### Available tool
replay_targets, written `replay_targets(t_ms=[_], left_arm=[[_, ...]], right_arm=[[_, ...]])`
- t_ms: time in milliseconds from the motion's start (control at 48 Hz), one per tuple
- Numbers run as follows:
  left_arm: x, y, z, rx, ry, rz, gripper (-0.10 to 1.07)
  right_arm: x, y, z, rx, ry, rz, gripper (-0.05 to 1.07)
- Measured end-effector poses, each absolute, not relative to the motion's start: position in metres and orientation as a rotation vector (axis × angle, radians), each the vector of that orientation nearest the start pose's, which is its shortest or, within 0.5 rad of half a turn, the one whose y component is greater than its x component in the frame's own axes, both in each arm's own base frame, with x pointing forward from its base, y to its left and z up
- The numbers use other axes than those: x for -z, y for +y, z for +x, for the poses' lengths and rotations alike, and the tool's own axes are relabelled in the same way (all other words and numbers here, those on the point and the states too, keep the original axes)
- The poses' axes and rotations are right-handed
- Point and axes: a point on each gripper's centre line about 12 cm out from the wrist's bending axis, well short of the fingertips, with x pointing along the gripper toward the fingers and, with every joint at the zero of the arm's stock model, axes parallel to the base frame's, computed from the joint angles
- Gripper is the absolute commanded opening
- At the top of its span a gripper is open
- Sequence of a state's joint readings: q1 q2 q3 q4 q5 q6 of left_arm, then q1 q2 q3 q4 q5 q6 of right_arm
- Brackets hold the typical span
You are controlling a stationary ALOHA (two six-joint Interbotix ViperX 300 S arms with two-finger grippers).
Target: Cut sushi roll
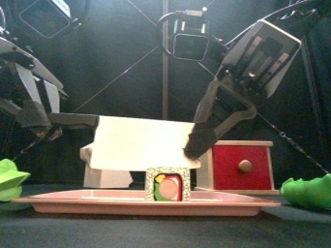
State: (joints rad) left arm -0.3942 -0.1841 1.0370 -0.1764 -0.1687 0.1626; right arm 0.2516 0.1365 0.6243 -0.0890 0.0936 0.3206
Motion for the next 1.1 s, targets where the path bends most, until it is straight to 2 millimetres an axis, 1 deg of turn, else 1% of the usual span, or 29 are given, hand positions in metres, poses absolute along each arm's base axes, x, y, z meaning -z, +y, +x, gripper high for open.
replay_targets(t_ms=[188, 500, 708, 979, 1104], left_arm=[[-0.129, -0.109, 0.272, 0.346, 0.686, 0.136, 0.45], [-0.116, -0.111, 0.276, 0.344, 0.736, 0.145, 0.45], [-0.109, -0.112, 0.279, 0.338, 0.793, 0.139, 0.45], [-0.106, -0.112, 0.281, 0.337, 0.822, 0.139, 0.45], [-0.109, -0.110, 0.282, 0.329, 0.815, 0.133, 0.45]], right_arm=[[-0.113, 0.098, 0.382, -0.127, 0.887, 0.106, 0.26], [-0.103, 0.099, 0.381, -0.124, 0.911, 0.105, 0.26], [-0.092, 0.099, 0.380, -0.117, 0.939, 0.106, 0.26], [-0.090, 0.098, 0.380, -0.111, 0.945, 0.114, 0.26], [-0.091, 0.098, 0.381, -0.110, 0.947, 0.114, 0.26]])
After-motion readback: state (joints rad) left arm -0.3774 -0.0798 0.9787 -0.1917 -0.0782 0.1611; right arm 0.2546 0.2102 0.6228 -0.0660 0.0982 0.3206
